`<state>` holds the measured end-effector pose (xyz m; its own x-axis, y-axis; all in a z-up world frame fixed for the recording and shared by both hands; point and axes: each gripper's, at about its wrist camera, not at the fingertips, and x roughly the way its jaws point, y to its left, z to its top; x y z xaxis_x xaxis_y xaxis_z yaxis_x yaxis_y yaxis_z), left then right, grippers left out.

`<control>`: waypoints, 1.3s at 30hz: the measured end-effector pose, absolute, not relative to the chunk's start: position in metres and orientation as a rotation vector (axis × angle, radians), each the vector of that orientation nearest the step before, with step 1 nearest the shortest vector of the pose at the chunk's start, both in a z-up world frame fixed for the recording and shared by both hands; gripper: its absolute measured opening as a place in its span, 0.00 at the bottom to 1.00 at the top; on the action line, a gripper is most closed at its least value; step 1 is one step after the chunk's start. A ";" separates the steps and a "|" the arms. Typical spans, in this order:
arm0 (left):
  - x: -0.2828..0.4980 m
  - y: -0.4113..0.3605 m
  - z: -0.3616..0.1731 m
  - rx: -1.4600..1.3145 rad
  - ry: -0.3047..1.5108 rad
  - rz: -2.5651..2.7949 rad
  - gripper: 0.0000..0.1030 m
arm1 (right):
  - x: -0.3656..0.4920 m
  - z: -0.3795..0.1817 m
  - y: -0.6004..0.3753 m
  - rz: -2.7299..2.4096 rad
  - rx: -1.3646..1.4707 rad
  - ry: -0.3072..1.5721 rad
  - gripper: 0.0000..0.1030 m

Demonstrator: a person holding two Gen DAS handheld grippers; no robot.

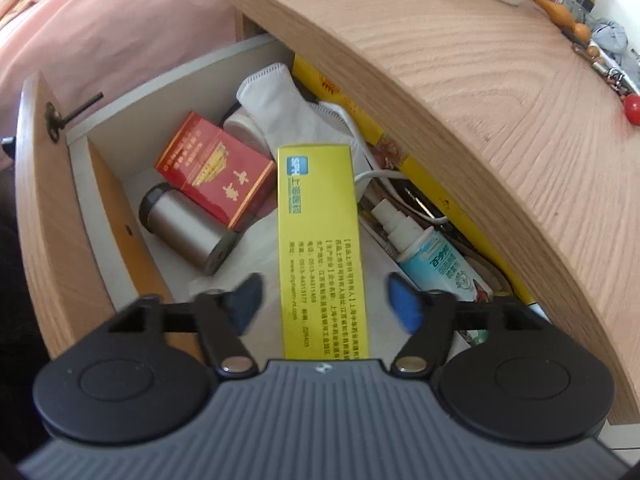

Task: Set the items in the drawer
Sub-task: 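Open the right gripper to release the yellow box and withdraw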

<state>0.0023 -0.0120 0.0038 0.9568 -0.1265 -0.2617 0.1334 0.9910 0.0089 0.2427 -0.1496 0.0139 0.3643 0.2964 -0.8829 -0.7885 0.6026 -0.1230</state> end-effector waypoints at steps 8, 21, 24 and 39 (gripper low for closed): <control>0.000 -0.012 0.005 0.025 0.259 -0.137 1.00 | 0.223 0.047 -0.157 0.711 -0.576 0.915 0.85; -0.001 -0.016 0.006 0.039 0.257 -0.130 1.00 | 0.174 0.102 -0.197 0.514 -0.357 0.608 0.85; -0.001 -0.017 0.006 0.039 0.257 -0.129 1.00 | 0.155 0.105 -0.207 0.495 -0.297 0.537 0.85; 0.000 -0.028 0.006 0.069 0.296 -0.127 1.00 | 0.066 0.075 -0.226 0.479 -0.078 0.208 0.85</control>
<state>-0.0002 -0.0282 0.0059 0.9486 -0.1144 -0.2950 0.1346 0.9897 0.0488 0.0655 -0.2261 0.0745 0.8668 0.4492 -0.2164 -0.4651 0.8849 -0.0258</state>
